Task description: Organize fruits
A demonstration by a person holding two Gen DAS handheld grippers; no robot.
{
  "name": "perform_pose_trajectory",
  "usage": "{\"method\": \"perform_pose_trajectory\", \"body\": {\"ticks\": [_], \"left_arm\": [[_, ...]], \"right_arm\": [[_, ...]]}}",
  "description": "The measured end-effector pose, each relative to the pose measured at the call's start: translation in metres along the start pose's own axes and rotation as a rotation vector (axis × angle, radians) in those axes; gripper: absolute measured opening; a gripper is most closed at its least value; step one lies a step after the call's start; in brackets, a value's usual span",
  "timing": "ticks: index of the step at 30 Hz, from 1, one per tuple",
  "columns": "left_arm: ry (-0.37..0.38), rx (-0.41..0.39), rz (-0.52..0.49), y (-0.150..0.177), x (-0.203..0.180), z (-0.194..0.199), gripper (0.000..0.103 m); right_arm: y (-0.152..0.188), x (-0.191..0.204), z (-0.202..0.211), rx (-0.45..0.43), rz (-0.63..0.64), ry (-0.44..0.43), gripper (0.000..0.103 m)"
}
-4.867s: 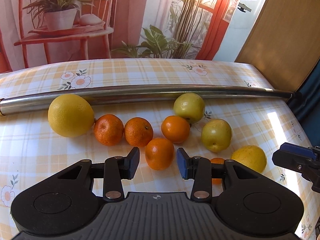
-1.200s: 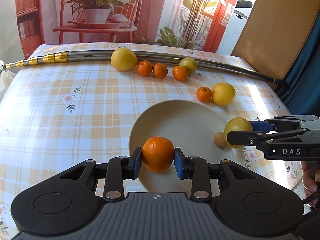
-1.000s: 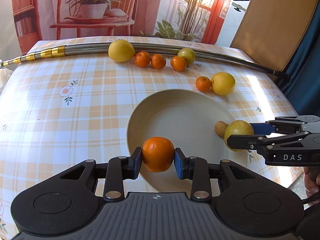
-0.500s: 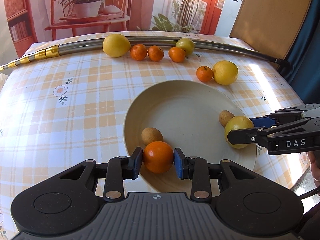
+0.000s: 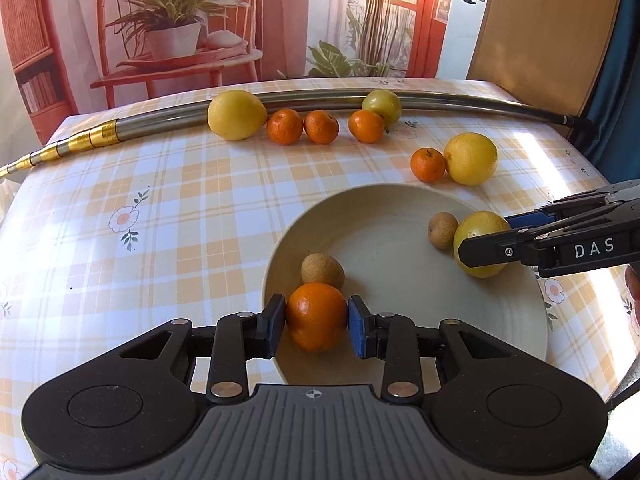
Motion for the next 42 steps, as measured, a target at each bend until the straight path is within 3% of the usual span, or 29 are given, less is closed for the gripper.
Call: {"method": "perform_pose_trajectory", "body": {"ticks": [12,25,42], "left_arm": [[0.005,-0.018,-0.048,-0.017,0.001,-0.015,0.036],[0.006,-0.023,-0.070,-0.025,0.000,-0.025,0.036],[0.023,-0.063,-0.015,-0.033,0.004,-0.008,0.036]], "right_arm": [[-0.018,0.014,-0.017,-0.019,0.052,0.001,0.042],[-0.027,0.022,-0.029,-0.018,0.015,-0.012,0.042],[-0.031,0.009,-0.012,-0.060,-0.048,-0.009,0.044]]}}
Point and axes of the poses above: each gripper's, at about its wrist camera, not at the fingertips, and z roughly against the way its jaws point, x to its left, y to its underside, the point moved 8 cm from there along -z, roughly the way its jaws point, and after that the axes turned 14 degrees about y, right-handed, at the moved point
